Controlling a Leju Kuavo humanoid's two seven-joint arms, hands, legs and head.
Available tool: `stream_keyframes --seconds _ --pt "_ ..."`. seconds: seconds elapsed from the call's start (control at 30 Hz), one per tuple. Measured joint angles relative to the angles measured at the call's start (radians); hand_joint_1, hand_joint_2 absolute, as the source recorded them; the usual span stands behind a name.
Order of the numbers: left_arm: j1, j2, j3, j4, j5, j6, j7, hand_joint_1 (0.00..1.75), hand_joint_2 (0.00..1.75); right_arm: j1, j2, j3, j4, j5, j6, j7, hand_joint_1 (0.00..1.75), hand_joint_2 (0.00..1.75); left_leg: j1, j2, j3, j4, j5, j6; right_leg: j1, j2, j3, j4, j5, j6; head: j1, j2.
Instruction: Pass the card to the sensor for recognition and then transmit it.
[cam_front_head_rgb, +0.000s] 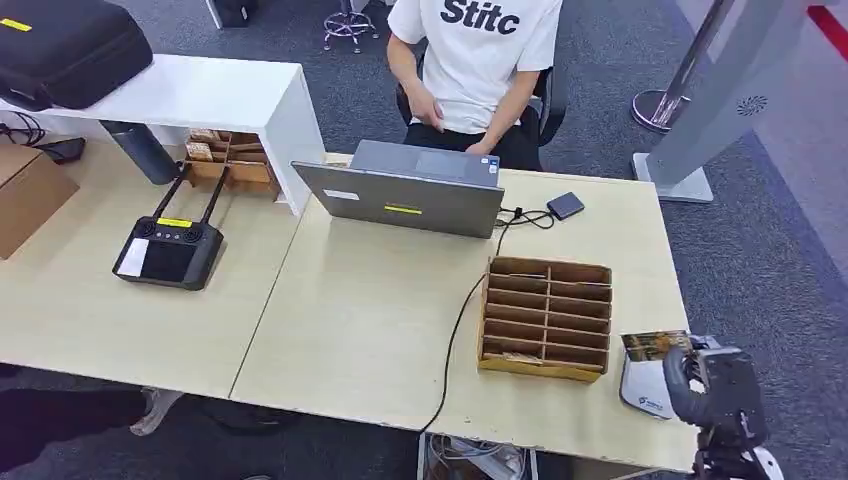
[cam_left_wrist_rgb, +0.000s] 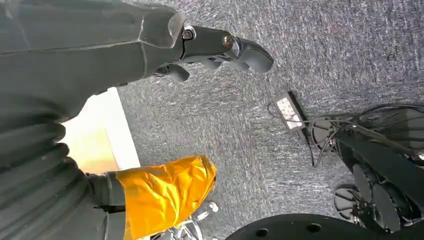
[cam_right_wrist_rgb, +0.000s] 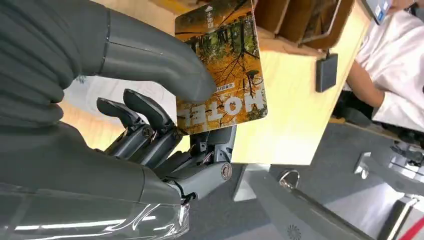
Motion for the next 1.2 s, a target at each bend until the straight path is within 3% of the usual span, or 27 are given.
stream_keyframes --seconds 0.23,0.43,1.2 --pt "0.002 0.0 0.0 0.0 0.011 0.002 -0.002 0.0 1.75 0.011 0.0 0.04 0.021 -0.013 -0.009 0.012 1.75 1.75 0.0 0.0 0.0 0.0 0.0 0.0 0.0 0.0 0.0 0.0 0.0 0.0 0.0 0.0" --pt "0.006 0.002 0.0 0.0 0.012 0.001 -0.006 0.0 1.75 0.007 -0.002 0.037 0.063 0.019 -0.067 0.035 1.75 1.75 0.0 0.0 0.0 0.0 0.0 0.0 0.0 0.0 0.0 0.0 0.0 0.0 0.0 0.0" --pt "0.013 0.004 -0.002 0.0 0.024 0.002 -0.019 0.0 1.75 0.006 -0.004 -0.014 0.149 0.011 -0.069 0.031 1.75 1.75 0.0 0.0 0.0 0.0 0.0 0.0 0.0 0.0 0.0 0.0 0.0 0.0 0.0 0.0"
